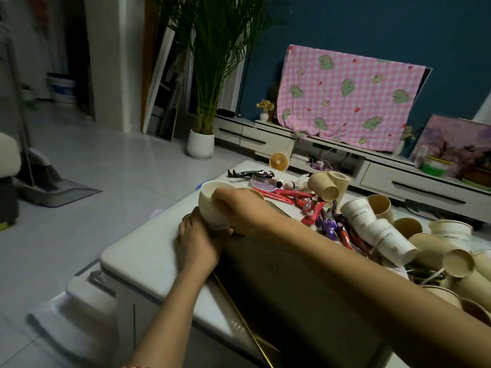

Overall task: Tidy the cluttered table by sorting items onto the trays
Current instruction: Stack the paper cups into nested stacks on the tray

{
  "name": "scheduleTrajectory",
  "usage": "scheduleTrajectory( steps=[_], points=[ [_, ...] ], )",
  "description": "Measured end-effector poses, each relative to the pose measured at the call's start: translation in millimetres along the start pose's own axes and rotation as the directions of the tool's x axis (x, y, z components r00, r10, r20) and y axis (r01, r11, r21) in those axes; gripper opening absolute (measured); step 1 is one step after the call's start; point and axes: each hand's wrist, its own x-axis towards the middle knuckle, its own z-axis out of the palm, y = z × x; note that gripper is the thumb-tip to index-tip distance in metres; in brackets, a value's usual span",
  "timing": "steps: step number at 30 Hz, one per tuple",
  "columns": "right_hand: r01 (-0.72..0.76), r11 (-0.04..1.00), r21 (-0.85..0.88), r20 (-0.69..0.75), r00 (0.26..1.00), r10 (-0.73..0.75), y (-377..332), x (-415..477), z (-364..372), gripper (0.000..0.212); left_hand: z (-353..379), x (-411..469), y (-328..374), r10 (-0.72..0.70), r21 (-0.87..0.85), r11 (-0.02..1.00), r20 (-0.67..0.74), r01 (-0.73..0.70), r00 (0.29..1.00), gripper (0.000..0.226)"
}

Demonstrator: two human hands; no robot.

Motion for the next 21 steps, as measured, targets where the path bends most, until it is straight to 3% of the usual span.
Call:
scheduleTrajectory(
  steps=[3,6,8,11,14,18,21],
  points=[
    [0.059,0.998,-0.027,-0.045,0.997,-0.06,10.4,-7.1,3.0,0.023,2.3,-0.4,-1.1,0.021,-0.008,1.0,-0.006,-0.021,1.0,0.064],
    [-0.064,0.983,0.174,-0.221,0.97,0.102,40.4,-19.2,-12.5,0.026,3.5,2.7,-4.3,0.001,0.039,0.999,0.008,-0.001,1.0,0.072],
    [-0.24,0.956,0.166,-0.259,0.925,0.277,81.5,-38.1,-24.3,0.026,6.8,4.5,-4.6,-0.011,0.066,0.998,0.015,0.01,1.0,0.075],
    [-0.511,0.853,-0.103,-0.252,0.843,0.475,148.1,-72.6,-41.1,0.034,8.2,5.4,-4.2,-0.026,0.08,0.996,0.008,0.025,1.0,0.075],
    [-0.558,0.661,-0.502,-0.182,0.815,0.55,202.9,-101.6,-54.2,0.05,9.1,5.7,-3.5,-0.029,0.082,0.996,0.004,0.029,1.0,0.075],
    [-0.583,0.572,-0.577,-0.067,0.732,0.678,237.0,-109.8,-66.6,0.06,8.5,5.0,-3.9,-0.041,0.102,0.994,0.004,0.04,0.999,0.074],
    [-0.581,0.558,-0.592,-0.035,0.711,0.703,242.0,-100.7,-70.5,0.06,8.3,4.7,-3.8,-0.03,0.099,0.995,-0.001,0.03,1.0,0.074]
  ],
)
